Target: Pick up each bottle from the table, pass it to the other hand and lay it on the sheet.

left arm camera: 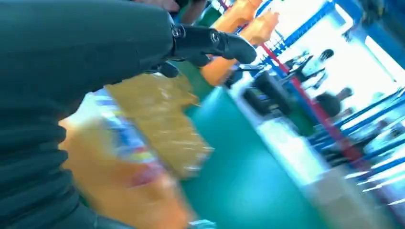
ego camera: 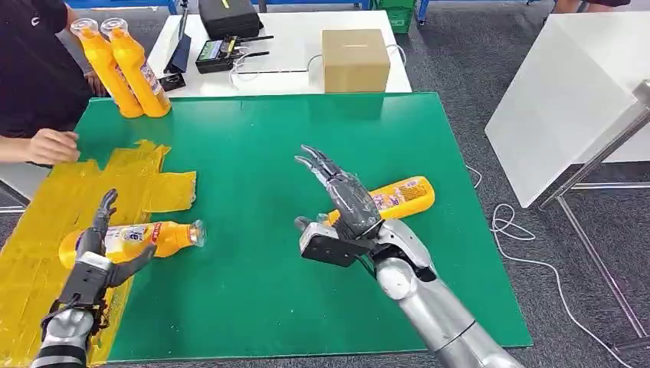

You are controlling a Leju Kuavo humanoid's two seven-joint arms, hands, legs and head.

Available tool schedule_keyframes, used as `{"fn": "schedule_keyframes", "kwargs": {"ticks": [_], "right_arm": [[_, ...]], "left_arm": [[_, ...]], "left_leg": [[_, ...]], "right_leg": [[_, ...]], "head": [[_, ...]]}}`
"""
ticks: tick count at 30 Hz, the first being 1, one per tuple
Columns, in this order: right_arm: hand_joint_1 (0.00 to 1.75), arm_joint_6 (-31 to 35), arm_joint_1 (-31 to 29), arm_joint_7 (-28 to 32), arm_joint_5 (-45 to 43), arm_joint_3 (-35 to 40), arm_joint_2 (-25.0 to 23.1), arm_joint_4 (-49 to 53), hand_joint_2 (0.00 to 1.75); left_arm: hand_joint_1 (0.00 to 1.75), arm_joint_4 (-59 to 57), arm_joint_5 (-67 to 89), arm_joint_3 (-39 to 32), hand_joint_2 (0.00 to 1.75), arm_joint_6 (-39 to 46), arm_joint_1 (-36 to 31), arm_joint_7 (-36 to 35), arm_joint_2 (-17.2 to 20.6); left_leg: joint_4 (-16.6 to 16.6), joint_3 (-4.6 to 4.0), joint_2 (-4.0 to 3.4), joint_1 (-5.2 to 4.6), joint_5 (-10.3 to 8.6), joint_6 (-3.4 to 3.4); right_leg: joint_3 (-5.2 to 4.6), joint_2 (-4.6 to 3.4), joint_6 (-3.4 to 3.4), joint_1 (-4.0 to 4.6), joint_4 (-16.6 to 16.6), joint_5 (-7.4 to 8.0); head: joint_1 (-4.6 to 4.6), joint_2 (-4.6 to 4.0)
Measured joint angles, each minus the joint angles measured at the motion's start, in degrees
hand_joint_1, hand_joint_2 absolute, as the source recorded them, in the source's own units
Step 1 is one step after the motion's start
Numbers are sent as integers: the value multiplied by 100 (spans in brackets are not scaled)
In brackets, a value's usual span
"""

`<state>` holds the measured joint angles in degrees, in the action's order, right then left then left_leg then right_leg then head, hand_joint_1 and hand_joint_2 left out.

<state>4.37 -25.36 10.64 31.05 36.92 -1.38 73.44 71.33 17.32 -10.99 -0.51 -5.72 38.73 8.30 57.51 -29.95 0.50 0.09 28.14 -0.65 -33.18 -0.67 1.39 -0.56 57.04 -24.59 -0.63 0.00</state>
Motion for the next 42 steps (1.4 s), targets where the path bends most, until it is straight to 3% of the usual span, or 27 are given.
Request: {"fn": "schedule_keyframes", "kwargs": {"ticks": [5, 9, 19, 42], "right_arm": [[0, -29, 34, -72, 471, -221, 333, -9, 175], [0, -195, -7, -85, 820, -447, 713, -101, 175], [0, -662, -428, -79, 1111, -573, 1452, -618, 175], [0, -1346, -1446, -94, 1058, -128, 1760, -2039, 175]], "left_arm": [[0, 810, -1254, -504, 0, -1333, 72, -164, -485], [0, 1354, -1713, -639, 0, -1766, 211, -365, -754], [0, 1872, -1809, -641, 0, -1768, 285, -420, -1040], [0, 1855, -2034, -622, 0, -1971, 108, -418, -1084]], "left_leg": [[1, -2, 5, -1, 0, -1], [1, -6, 5, -2, 1, -2], [2, -3, 4, -2, 1, -1], [4, -5, 4, -3, 0, -2]], "right_leg": [[-1, 2, 0, -5, -2, 0], [-2, 3, 1, -7, -3, 0], [-2, 3, 2, -3, -3, 2], [-2, 3, 8, -5, -3, 5]], "head": [[0, 0], [0, 0], [0, 0], [2, 0]]}}
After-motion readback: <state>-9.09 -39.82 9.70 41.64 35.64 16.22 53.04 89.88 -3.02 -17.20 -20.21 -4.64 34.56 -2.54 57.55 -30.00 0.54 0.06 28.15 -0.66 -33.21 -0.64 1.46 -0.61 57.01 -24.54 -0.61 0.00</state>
